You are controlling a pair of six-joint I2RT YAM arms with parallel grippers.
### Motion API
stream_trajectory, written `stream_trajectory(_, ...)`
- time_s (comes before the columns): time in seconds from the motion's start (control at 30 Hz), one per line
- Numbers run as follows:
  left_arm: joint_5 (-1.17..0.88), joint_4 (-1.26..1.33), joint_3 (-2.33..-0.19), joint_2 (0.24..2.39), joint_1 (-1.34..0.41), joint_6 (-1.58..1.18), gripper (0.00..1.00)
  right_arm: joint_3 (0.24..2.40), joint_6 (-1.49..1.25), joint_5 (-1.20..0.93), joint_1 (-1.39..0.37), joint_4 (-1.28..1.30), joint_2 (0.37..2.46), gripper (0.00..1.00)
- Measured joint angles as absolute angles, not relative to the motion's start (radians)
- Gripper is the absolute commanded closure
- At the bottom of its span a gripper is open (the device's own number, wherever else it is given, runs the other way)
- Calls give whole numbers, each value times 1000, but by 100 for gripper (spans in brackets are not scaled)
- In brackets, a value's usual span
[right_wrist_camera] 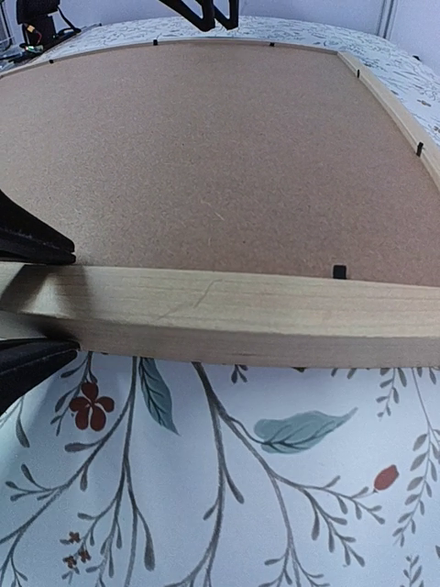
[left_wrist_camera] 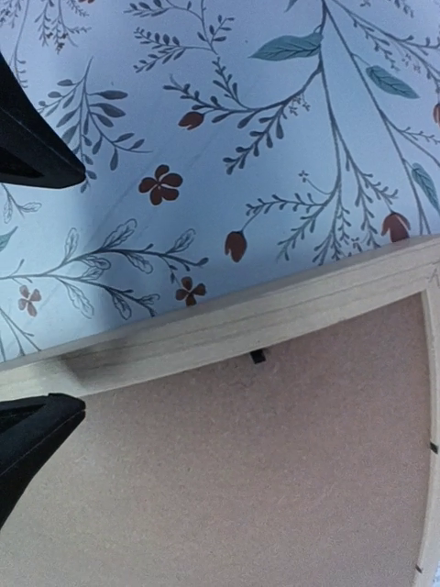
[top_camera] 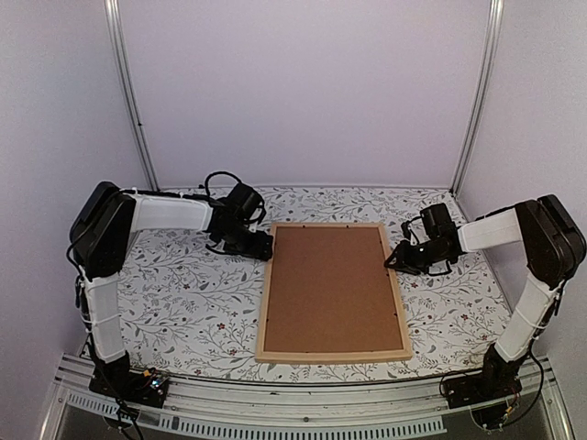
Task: Put the photo into the frame
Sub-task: Position the photo frame at the center of the board, then press the fastener onto the backboard.
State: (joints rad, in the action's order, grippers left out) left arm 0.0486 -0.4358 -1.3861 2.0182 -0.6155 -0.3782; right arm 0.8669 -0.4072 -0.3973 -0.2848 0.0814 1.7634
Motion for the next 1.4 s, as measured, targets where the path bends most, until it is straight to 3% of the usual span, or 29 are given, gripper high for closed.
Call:
stream_trajectory(0.4,59,-494,-1203,1857,-673,-416,21,855,-456,-399,-319,73,1756,71)
stream_trajectory(1.4,122,-558,-1268,1919,-733,-435,21,855,-457,-398,-320,74,1756,71)
